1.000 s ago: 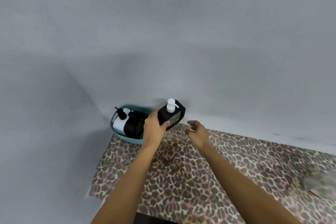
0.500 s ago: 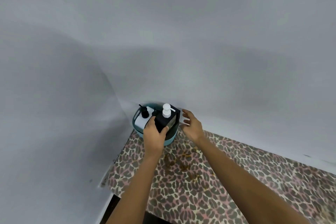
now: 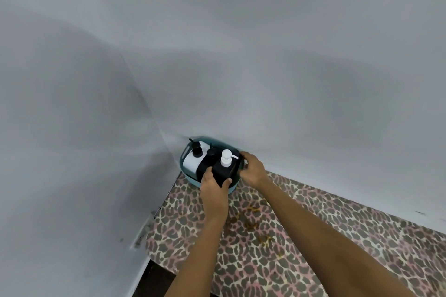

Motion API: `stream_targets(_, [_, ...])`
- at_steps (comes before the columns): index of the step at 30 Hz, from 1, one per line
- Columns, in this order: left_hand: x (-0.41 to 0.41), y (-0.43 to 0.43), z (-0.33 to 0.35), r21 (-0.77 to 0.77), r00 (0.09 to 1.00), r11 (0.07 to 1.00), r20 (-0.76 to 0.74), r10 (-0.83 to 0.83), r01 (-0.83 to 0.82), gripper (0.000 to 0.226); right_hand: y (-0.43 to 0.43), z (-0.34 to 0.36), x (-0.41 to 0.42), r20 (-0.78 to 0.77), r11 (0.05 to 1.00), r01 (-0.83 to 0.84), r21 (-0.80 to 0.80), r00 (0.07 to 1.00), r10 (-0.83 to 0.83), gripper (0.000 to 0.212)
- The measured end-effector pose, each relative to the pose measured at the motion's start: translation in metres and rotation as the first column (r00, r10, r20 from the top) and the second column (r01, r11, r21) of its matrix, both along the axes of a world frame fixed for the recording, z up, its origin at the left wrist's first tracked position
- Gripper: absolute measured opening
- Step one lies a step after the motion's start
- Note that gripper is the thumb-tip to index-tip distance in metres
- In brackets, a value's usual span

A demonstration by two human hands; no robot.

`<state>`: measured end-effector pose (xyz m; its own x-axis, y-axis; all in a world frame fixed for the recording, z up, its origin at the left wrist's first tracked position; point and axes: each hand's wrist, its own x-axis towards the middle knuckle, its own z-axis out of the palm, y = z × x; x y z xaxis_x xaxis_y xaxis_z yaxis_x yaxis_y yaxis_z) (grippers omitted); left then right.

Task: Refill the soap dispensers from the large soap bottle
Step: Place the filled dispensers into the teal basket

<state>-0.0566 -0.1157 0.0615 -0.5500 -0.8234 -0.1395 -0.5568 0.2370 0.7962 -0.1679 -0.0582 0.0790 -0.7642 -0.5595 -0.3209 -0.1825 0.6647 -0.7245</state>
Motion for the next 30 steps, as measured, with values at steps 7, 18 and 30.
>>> stream_targets(7, [-0.007,0.004,-0.001,0.005,0.998,1.000,0.056,0.012,-0.013,0.056,-0.004,-0.017,-0.002,-0.100,0.986,-0.073,0.148,0.991,0.088,0.063])
stream_targets(18, [-0.012,-0.001,0.006,-0.025,0.983,0.999,0.181,-0.028,0.033,0.067,-0.009,-0.024,-0.006,-0.233,0.960,-0.119,0.254,0.956,0.180,0.049])
stream_targets(30, [-0.011,-0.002,0.006,-0.036,0.960,0.995,0.269,-0.077,0.090,0.071,-0.009,-0.030,-0.007,-0.241,0.958,-0.129,0.256,0.951,0.192,0.056])
